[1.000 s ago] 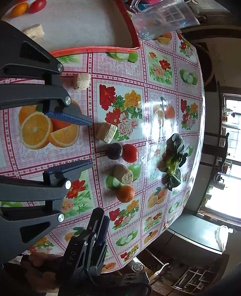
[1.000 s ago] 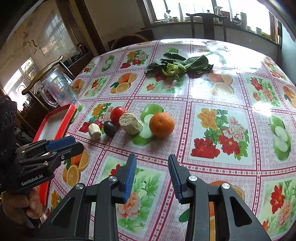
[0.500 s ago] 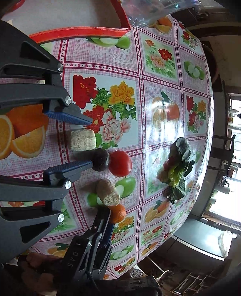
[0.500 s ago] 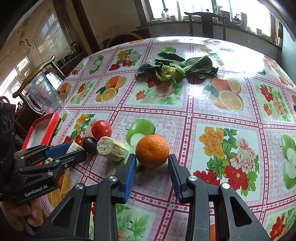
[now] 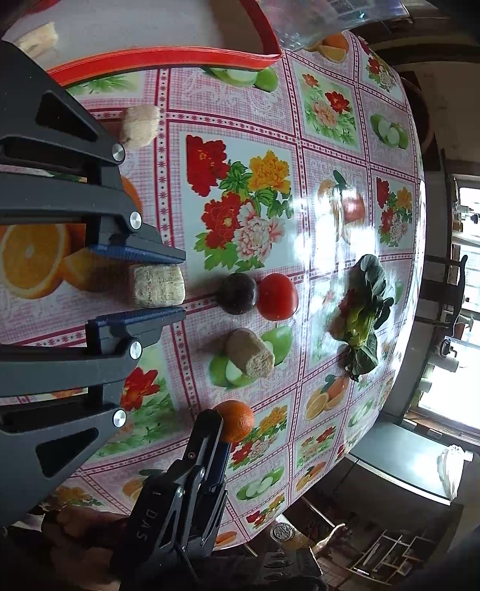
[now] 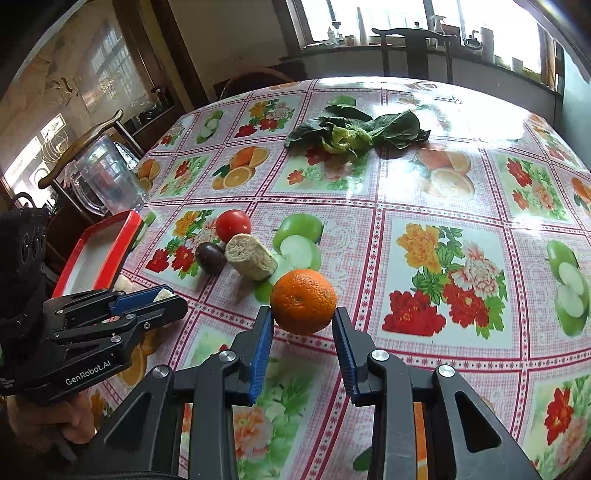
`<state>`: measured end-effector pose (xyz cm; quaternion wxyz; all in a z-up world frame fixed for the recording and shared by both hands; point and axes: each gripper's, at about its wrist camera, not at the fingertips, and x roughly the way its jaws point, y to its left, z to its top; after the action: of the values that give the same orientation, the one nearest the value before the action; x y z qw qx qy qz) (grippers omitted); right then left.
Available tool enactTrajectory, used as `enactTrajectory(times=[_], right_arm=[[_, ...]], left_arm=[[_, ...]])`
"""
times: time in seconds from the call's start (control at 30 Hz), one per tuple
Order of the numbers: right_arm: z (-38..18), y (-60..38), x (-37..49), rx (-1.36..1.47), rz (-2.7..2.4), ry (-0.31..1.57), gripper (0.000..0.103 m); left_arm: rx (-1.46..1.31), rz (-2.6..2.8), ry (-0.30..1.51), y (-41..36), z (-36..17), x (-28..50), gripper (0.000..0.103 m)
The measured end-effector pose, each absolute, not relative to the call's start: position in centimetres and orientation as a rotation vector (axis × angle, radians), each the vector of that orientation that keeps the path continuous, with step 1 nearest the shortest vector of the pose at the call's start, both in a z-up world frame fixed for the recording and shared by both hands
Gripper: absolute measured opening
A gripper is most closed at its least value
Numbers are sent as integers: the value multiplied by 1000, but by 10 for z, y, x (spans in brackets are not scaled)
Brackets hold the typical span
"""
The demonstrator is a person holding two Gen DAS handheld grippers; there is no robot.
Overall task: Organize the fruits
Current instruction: 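Grasp tan cylinder with left tool while right tool grasps an orange, then carry tan cylinder in left tool while right tool carries orange over tray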
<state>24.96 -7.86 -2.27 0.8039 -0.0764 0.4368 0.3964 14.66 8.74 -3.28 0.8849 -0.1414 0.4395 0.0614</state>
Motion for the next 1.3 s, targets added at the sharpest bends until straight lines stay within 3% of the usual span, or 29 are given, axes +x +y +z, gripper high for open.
enactTrajectory(times=[1.3], right_arm=[[39,-78,107,-166,1029,849,33]], left_arm=[[-294,241,768,84,23,4,21]])
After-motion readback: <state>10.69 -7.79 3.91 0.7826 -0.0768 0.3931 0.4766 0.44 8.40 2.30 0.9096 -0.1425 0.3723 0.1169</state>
